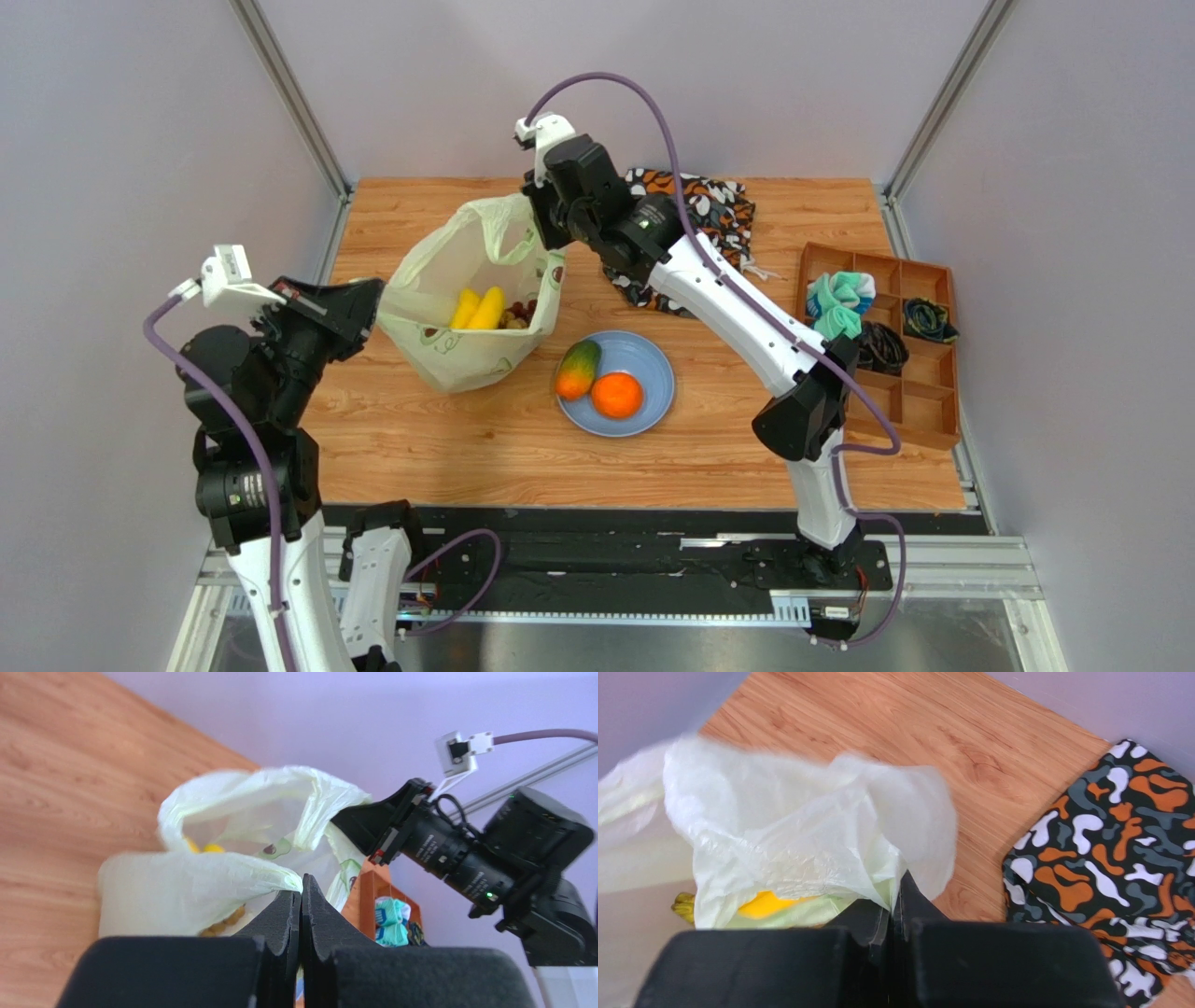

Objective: Place the fruits into the plastic bag

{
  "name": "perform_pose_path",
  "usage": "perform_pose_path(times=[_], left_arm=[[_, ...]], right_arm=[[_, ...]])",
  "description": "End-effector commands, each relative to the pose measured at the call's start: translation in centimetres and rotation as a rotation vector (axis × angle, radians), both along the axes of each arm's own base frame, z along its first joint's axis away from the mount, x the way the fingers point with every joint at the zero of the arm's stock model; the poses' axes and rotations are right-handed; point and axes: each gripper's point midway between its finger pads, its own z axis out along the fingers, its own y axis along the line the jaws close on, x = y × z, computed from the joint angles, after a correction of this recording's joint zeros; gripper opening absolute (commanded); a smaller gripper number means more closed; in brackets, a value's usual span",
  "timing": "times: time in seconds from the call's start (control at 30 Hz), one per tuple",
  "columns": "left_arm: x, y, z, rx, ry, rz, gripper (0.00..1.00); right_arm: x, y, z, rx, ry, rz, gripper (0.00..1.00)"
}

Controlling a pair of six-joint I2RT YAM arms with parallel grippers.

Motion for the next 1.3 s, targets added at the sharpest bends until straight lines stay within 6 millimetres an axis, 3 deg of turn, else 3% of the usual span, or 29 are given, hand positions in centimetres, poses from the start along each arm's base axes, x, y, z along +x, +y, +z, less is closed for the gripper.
perform_pose_path(times=[0.0,0.07,0.2,0.27,0.3,0.43,0.67,0.77,0.8,0.9,1.03,1.07,1.1,1.27], left_arm=[[-0.5,0.1,3.1,0.069,-0.080,0.005,0.00],[-0.1,0.1,2.4,0.055,-0.064,-0.001,0.00],[1.5,0.3,-1.8,-0.005,0.027,-0.002,0.00],[1.6,0.6,-3.0,-0.008,0.044,0.012,0.00],[1.8,0.7,-4.2,-0.009,0.073,0.019,0.00],[1.4,0.8,-5.3,-0.004,0.093,0.023,0.00],[1.2,0.5,-5.2,-0.006,0.086,0.010,0.00],[0.9,0.4,-5.4,-0.013,0.091,0.008,0.00],[0.8,0.3,-5.6,-0.016,0.094,0.006,0.00],[0.6,0.2,-5.9,-0.021,0.098,0.004,0.00],[0.5,0.1,-6.0,-0.024,0.095,0.003,0.00],[0.4,0.1,-5.9,-0.024,0.094,0.000,0.00],[0.3,0.1,-5.9,-0.025,0.094,0.002,0.00],[-0.1,0.0,-6.2,-0.026,0.102,0.000,0.00]], right_arm=[[1.3,0.6,1.7,0.168,0.051,0.008,0.00],[2.3,1.0,-0.6,0.148,0.086,0.002,0.00],[2.9,2.1,-4.4,0.116,0.147,0.017,0.00],[2.9,2.8,-6.3,0.102,0.184,0.030,0.00],[2.8,2.9,-6.9,0.100,0.200,0.034,0.00],[1.9,3.5,-7.9,0.104,0.251,0.077,0.04],[1.3,3.0,-6.2,0.116,0.229,0.091,0.33],[0.8,2.7,-5.2,0.122,0.215,0.104,0.53],[0.5,2.8,-4.8,0.131,0.213,0.121,0.66],[-0.7,3.0,-3.1,0.151,0.195,0.195,0.79],[-2.9,2.7,-0.5,0.193,0.176,0.276,0.88],[-3.5,2.3,1.5,0.223,0.141,0.286,0.88],[-4.0,1.9,1.3,0.225,0.154,0.281,0.89],[-6.1,-0.6,4.5,0.274,0.118,0.261,0.88]])
